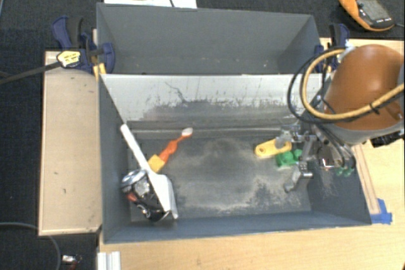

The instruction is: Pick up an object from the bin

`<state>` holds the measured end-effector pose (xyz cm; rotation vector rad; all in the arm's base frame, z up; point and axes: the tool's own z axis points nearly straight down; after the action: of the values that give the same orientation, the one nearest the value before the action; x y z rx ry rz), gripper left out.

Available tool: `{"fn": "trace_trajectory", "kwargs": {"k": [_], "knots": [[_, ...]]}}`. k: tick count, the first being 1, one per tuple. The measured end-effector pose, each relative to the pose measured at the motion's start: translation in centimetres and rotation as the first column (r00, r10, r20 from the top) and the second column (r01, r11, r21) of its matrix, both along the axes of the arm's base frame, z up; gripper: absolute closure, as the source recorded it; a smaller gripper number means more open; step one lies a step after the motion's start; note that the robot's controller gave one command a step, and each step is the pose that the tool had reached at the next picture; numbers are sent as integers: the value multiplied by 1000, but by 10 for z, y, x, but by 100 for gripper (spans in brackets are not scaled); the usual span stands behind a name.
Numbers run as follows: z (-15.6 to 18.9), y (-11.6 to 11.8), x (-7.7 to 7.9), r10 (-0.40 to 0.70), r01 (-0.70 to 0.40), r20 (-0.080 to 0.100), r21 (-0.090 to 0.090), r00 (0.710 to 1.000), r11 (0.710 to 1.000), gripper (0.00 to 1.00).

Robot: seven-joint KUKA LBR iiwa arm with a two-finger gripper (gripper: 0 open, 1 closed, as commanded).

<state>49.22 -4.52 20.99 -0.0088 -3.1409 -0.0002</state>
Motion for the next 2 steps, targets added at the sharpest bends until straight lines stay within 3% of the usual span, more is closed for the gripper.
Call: {"fn": "trace_trajectory", "kwargs": {"k": [1, 2], "knots": [[1, 0, 1, 2, -2, 3, 0, 1000, 1000, 0], [-88, -32, 60, 18, -18, 13, -2, 1000, 1000, 0]]}}
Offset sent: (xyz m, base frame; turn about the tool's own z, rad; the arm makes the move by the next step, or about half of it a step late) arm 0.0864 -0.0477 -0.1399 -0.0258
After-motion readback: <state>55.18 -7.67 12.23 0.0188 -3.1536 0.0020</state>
